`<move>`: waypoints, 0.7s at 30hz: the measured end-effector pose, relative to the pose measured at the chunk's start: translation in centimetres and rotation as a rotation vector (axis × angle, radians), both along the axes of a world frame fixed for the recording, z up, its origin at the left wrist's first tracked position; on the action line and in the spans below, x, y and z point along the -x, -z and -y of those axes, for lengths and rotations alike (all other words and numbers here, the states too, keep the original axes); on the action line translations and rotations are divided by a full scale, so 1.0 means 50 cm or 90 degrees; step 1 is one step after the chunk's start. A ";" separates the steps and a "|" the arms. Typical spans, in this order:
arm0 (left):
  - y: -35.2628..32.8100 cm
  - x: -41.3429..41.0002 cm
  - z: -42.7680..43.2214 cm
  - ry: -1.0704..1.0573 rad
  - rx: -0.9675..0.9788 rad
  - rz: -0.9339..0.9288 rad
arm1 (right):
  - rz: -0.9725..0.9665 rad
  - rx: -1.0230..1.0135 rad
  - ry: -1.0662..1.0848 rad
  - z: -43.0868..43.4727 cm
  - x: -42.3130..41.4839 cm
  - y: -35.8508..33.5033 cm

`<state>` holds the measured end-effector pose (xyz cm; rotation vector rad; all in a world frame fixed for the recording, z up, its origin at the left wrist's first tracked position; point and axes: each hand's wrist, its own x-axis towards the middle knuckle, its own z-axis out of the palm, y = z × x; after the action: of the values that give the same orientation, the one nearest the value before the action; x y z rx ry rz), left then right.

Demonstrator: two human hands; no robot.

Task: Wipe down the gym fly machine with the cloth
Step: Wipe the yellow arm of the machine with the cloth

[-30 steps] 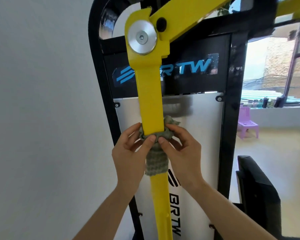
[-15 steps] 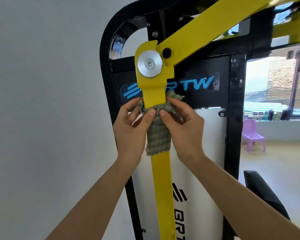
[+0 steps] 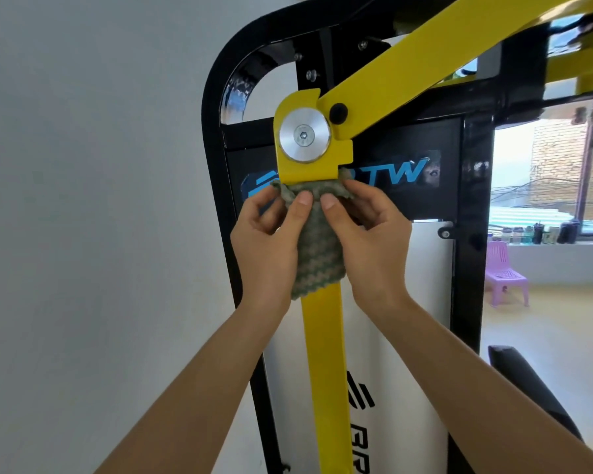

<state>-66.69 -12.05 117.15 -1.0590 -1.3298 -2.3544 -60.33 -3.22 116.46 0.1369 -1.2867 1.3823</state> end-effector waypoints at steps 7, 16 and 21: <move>0.082 0.004 0.022 -0.001 0.067 -0.011 | 0.053 -0.081 0.022 -0.011 -0.015 0.087; 0.242 0.000 0.039 -0.060 0.151 -0.014 | 0.162 -0.108 0.022 -0.017 -0.043 0.239; 0.348 -0.003 0.054 -0.045 0.207 0.017 | 0.235 -0.089 0.003 -0.023 -0.061 0.333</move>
<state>-66.56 -14.78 99.77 -1.0459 -1.7726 -2.1554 -57.27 -2.08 99.80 -0.0280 -1.6894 1.3529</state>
